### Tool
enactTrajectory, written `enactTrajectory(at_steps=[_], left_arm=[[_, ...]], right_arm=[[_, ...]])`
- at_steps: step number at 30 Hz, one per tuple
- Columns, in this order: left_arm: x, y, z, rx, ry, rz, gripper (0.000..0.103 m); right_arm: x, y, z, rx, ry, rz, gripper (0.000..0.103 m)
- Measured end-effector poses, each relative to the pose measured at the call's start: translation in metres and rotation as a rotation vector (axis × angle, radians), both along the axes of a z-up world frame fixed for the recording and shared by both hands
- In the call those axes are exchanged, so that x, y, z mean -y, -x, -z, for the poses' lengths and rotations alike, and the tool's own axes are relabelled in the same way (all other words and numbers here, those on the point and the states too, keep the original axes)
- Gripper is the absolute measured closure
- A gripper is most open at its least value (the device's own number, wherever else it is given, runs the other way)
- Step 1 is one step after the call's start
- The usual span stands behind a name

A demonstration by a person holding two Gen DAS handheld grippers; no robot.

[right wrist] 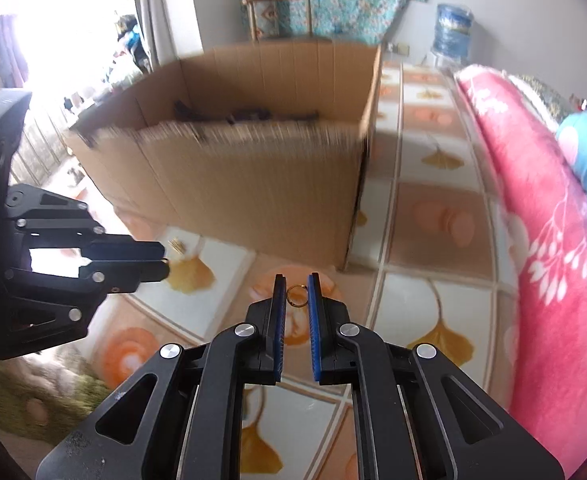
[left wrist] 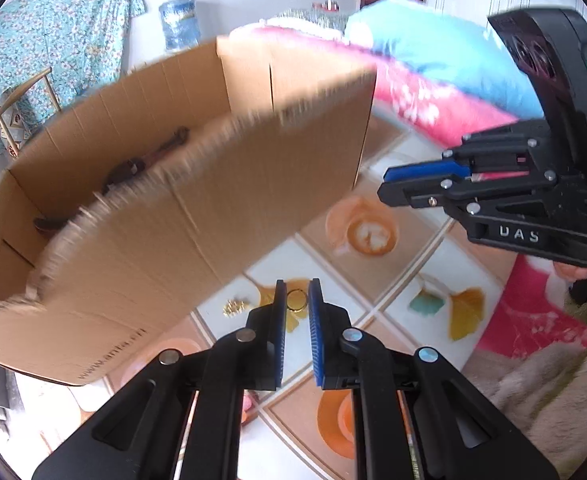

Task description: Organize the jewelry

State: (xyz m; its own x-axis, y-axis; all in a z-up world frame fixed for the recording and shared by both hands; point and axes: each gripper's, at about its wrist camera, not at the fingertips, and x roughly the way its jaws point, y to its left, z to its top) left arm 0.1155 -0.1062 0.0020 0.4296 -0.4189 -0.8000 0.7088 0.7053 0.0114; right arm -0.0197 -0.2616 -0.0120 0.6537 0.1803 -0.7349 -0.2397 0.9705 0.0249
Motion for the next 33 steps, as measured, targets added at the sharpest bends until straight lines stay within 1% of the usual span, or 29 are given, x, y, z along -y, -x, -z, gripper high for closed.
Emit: enactTrajectory(at_steps=[1,4,6,8,9,11,13,15,17,19,20,21,23,25,26,27,28,30,33], left_arm=[[-0.003,0.002,-0.008,0.014,0.019,0.000,0.093],[-0.014,0.002,-0.046,0.090,0.088,-0.005,0.092],[-0.020,-0.004,-0.068,0.130,0.131,-0.010,0.092],[-0.024,-0.016,-0.080,0.142,0.158,-0.025,0.092],[-0.023,-0.025,-0.082,0.128,0.163,-0.032,0.092],[-0.020,-0.047,-0.078,0.079,0.167,-0.052,0.092],[-0.016,-0.071,-0.068,-0.014,0.181,-0.068,0.092],[-0.009,-0.089,-0.058,-0.087,0.188,-0.084,0.092],[-0.003,-0.102,-0.048,-0.148,0.202,-0.083,0.092],[0.004,-0.115,-0.037,-0.218,0.221,-0.094,0.092],[0.005,-0.118,-0.033,-0.237,0.223,-0.094,0.092],[0.006,-0.121,-0.030,-0.247,0.220,-0.105,0.092],[0.008,-0.127,-0.026,-0.273,0.228,-0.104,0.092],[0.006,-0.130,-0.024,-0.297,0.248,-0.123,0.090],[0.005,-0.130,-0.023,-0.303,0.261,-0.127,0.084],[0.002,-0.129,-0.024,-0.304,0.277,-0.132,0.080],[0.001,-0.130,-0.025,-0.303,0.285,-0.135,0.079],[-0.003,-0.128,-0.030,-0.296,0.306,-0.128,0.072],[-0.007,-0.129,-0.036,-0.278,0.306,-0.138,0.069]], right_arm=[[0.001,0.003,-0.009,0.017,-0.011,-0.007,0.094],[0.000,0.009,-0.045,0.102,-0.053,-0.041,0.094],[0.001,0.007,-0.070,0.178,-0.070,-0.071,0.094],[-0.003,-0.005,-0.084,0.214,-0.080,-0.096,0.094],[-0.004,-0.012,-0.087,0.220,-0.078,-0.105,0.094],[-0.008,-0.038,-0.088,0.197,-0.060,-0.124,0.094],[-0.012,-0.065,-0.082,0.140,-0.046,-0.136,0.094],[-0.011,-0.091,-0.072,0.049,-0.055,-0.137,0.094],[-0.018,-0.104,-0.062,-0.013,-0.051,-0.146,0.094],[-0.019,-0.121,-0.049,-0.086,-0.032,-0.147,0.094],[-0.019,-0.129,-0.044,-0.112,-0.016,-0.141,0.094],[-0.020,-0.133,-0.042,-0.119,-0.018,-0.146,0.095],[-0.023,-0.135,-0.042,-0.121,-0.006,-0.151,0.091],[-0.023,-0.138,-0.043,-0.114,0.004,-0.139,0.088],[-0.022,-0.137,-0.044,-0.109,-0.001,-0.134,0.085],[-0.021,-0.135,-0.047,-0.100,-0.010,-0.128,0.085],[-0.020,-0.134,-0.051,-0.092,-0.017,-0.126,0.085],[-0.019,-0.133,-0.054,-0.073,-0.035,-0.125,0.083],[-0.015,-0.126,-0.063,-0.045,-0.057,-0.103,0.083]])
